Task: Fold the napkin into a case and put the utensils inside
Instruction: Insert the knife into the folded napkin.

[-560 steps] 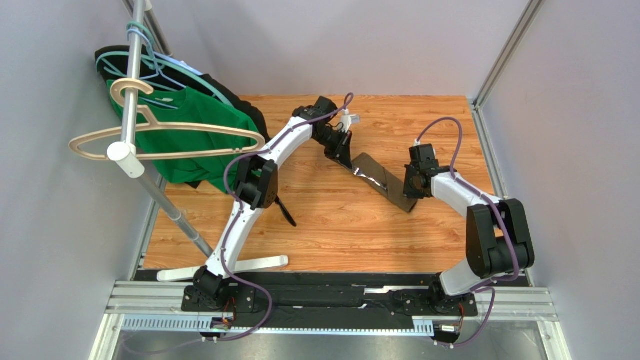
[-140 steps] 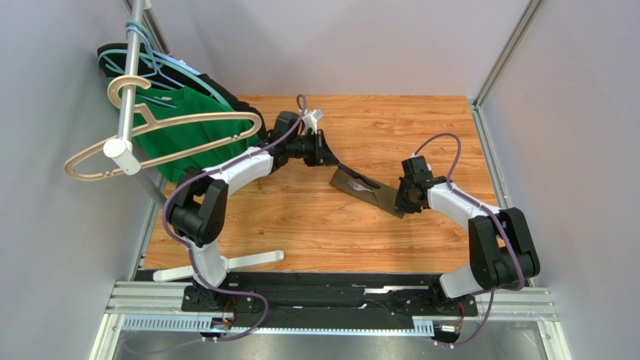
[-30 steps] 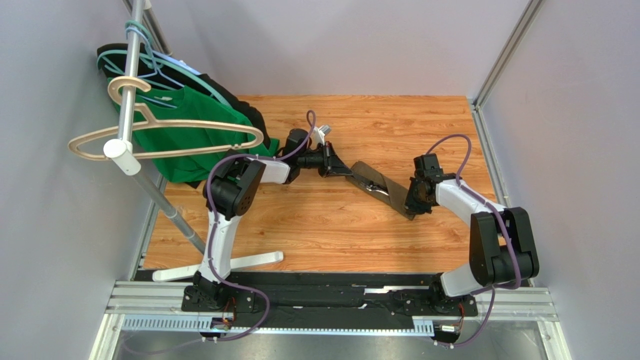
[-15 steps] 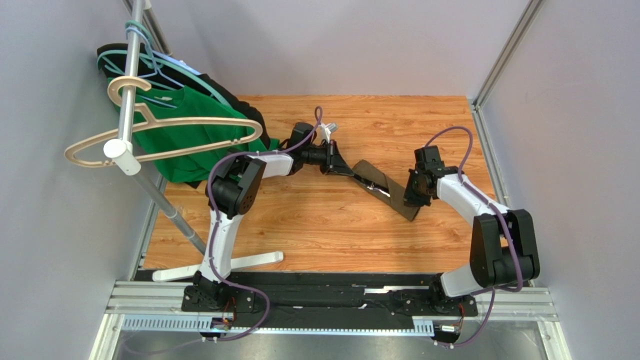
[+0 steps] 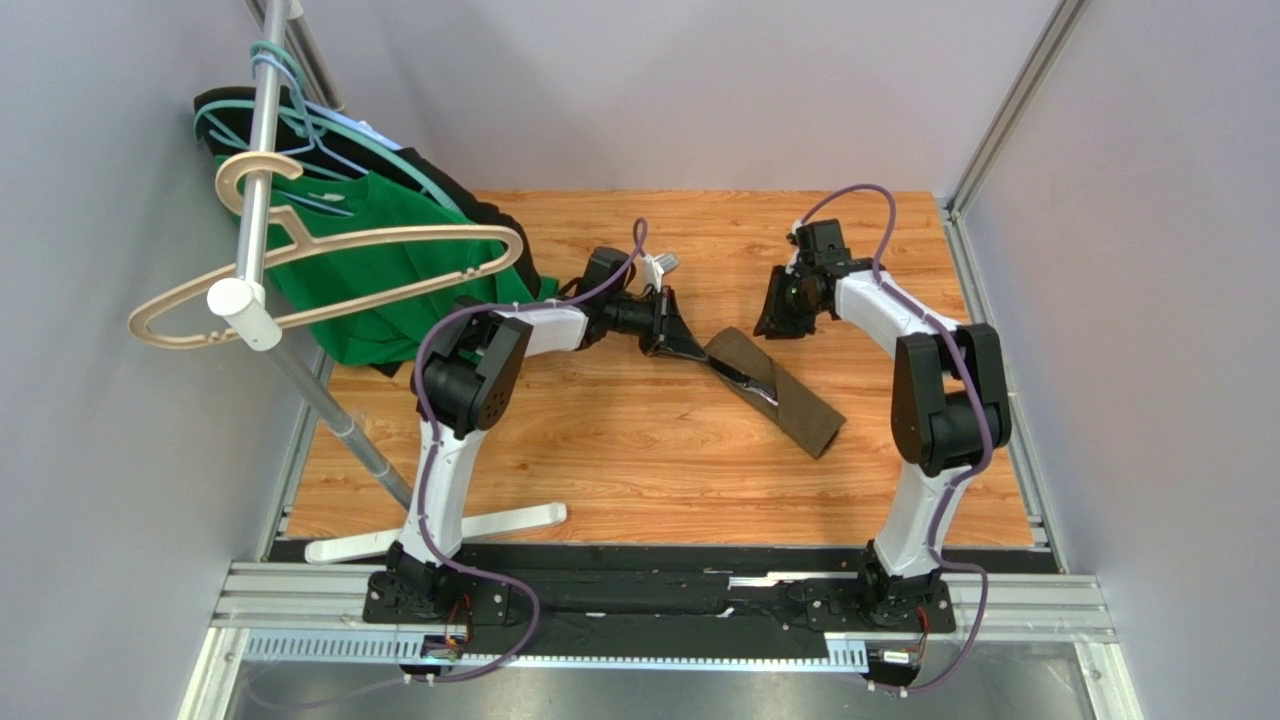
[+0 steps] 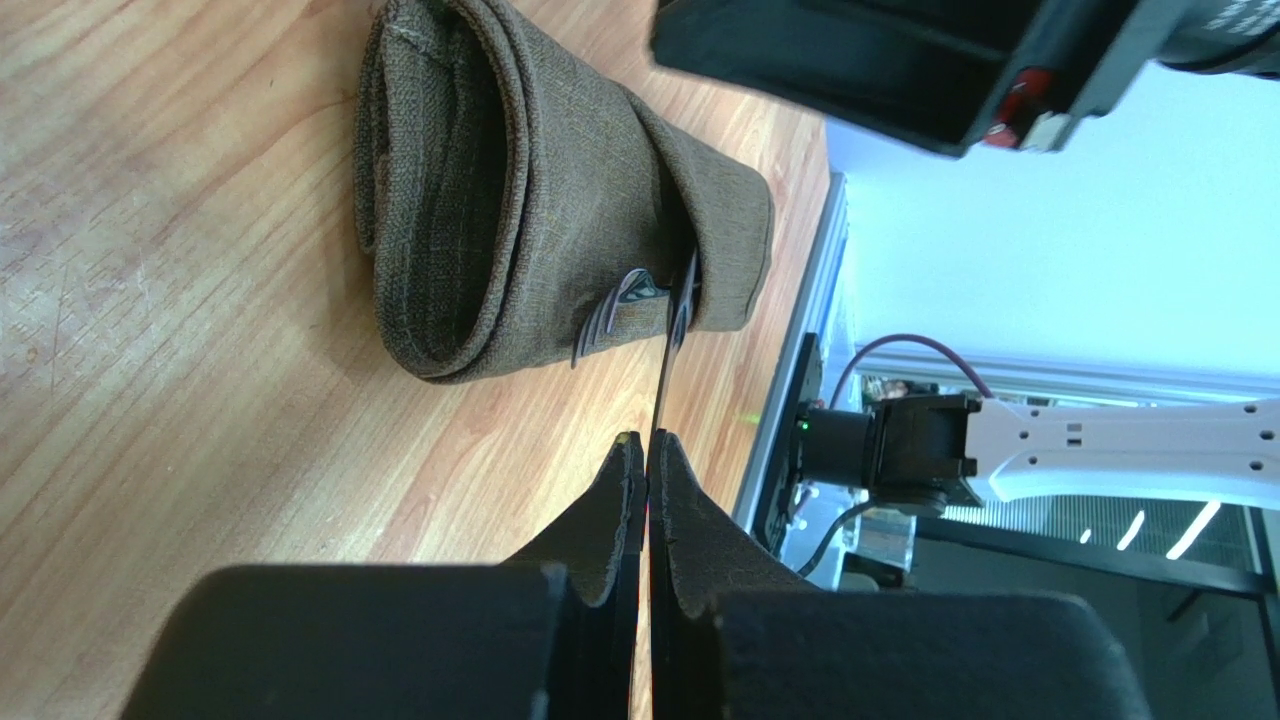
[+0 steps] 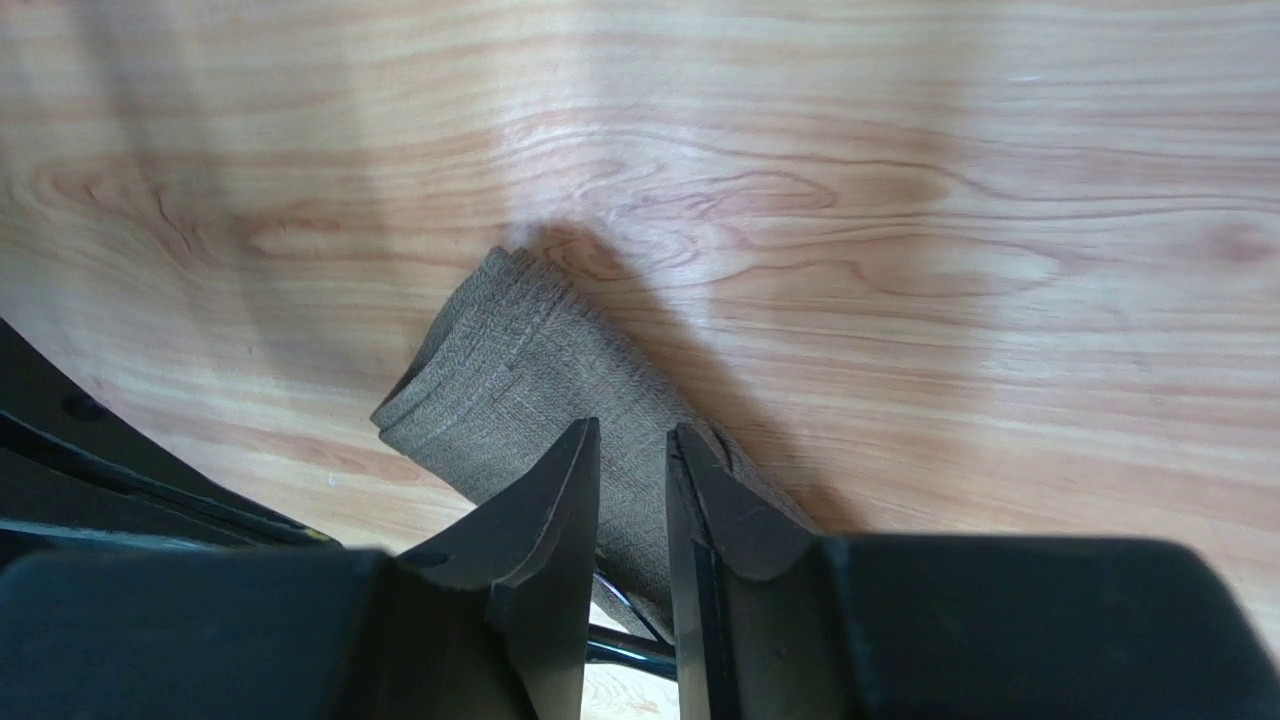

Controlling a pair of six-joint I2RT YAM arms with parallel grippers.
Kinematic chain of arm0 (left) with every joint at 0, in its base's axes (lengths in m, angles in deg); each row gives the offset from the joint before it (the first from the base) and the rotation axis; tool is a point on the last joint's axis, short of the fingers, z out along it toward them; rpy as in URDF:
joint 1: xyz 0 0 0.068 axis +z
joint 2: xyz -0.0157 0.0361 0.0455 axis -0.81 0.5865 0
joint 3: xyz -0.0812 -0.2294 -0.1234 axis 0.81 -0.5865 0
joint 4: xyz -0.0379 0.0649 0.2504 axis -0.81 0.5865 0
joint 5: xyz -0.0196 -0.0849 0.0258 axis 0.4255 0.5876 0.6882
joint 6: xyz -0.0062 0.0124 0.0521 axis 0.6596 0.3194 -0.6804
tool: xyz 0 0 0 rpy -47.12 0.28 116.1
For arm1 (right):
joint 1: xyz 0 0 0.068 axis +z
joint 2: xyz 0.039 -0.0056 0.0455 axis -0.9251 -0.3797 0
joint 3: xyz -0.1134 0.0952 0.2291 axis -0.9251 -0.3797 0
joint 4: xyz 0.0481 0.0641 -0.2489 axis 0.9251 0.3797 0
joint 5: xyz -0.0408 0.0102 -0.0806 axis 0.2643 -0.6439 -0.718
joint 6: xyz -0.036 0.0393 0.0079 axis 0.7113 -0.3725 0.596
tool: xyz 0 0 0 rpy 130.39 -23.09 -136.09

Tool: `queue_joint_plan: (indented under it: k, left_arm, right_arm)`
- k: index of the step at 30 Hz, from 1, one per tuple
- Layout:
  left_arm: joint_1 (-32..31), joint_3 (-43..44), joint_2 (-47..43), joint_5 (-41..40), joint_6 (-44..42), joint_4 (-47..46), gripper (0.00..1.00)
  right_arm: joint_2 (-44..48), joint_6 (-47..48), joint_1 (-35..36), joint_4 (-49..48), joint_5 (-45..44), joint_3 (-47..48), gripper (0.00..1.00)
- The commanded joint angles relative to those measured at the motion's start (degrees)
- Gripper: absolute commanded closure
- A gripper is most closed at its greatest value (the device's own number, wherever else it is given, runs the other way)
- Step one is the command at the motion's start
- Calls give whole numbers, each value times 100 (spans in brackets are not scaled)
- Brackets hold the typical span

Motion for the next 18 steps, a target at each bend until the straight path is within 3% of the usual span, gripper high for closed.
queue_joint_plan:
  k: [1, 10, 18]
  left_arm:
    - [-67, 0, -217, -38, -285, 311, 100]
    - [-67, 211, -138, -11, -328, 505, 100]
    - [-76, 281, -173, -152, -381, 768, 100]
  right_arm:
    - [-229, 394, 68, -123, 532, 277, 73]
    - [-730, 702, 314, -149, 823, 313, 71]
    - [-985, 781, 534, -53, 823, 383, 79]
